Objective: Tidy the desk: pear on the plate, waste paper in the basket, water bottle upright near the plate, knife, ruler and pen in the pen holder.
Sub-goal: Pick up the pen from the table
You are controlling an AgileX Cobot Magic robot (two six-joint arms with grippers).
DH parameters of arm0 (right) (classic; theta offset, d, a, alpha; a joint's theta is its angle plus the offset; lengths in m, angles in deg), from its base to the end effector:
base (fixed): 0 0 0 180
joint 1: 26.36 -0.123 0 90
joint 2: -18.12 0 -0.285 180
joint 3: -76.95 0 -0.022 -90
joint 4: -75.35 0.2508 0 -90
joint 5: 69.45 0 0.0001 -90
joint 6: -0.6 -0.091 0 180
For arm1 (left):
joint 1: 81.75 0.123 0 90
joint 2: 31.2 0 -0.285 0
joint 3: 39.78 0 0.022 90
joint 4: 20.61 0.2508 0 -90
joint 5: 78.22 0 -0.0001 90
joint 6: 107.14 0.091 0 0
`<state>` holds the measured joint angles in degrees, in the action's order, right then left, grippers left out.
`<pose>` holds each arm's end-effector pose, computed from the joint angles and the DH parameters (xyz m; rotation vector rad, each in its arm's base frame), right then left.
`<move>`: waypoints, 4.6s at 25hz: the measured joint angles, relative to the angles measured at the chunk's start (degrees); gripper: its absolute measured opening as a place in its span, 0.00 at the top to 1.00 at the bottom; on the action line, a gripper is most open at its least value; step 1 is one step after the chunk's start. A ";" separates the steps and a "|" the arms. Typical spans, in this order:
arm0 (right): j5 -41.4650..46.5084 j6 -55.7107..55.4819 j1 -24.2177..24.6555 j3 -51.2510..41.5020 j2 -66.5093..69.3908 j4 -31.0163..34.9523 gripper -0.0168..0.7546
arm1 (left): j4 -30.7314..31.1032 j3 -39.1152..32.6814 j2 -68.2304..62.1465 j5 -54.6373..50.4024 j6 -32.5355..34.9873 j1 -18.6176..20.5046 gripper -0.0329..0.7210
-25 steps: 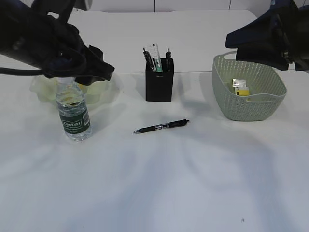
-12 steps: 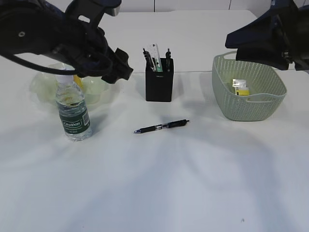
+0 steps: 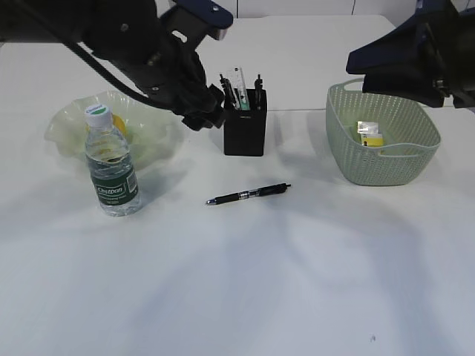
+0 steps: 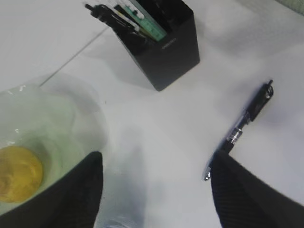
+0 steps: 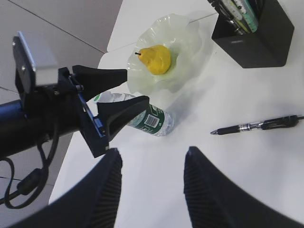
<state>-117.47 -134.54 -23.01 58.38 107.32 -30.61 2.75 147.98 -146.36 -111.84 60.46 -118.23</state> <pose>0.2972 0.0477 0.3161 0.0098 2.1497 1.0492 0.3540 -0.2369 0.2601 0.8011 2.2574 0.0314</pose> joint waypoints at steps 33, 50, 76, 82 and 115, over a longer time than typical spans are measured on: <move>0.00 0.12 0.00 0.00 0.00 0.00 0.56 | -29.02 18.62 -20.95 -15.71 39.30 5.09 0.38; 0.14 0.13 0.00 0.00 0.22 0.00 0.56 | -24.84 18.78 -26.06 -14.76 48.17 3.67 0.38; 0.39 0.23 0.00 0.00 0.92 0.00 0.56 | -30.18 27.77 -32.08 -21.65 56.73 5.55 0.38; 0.39 0.23 0.00 0.00 0.92 0.00 0.56 | -30.65 28.35 -32.71 -21.65 56.73 5.55 0.38; 0.39 0.43 0.00 0.00 0.92 0.00 0.56 | -30.59 29.17 -33.23 -25.48 56.87 5.55 0.88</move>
<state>-117.08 -134.11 -23.01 58.38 108.25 -30.61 -27.84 177.15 -179.59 -137.32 117.33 -112.68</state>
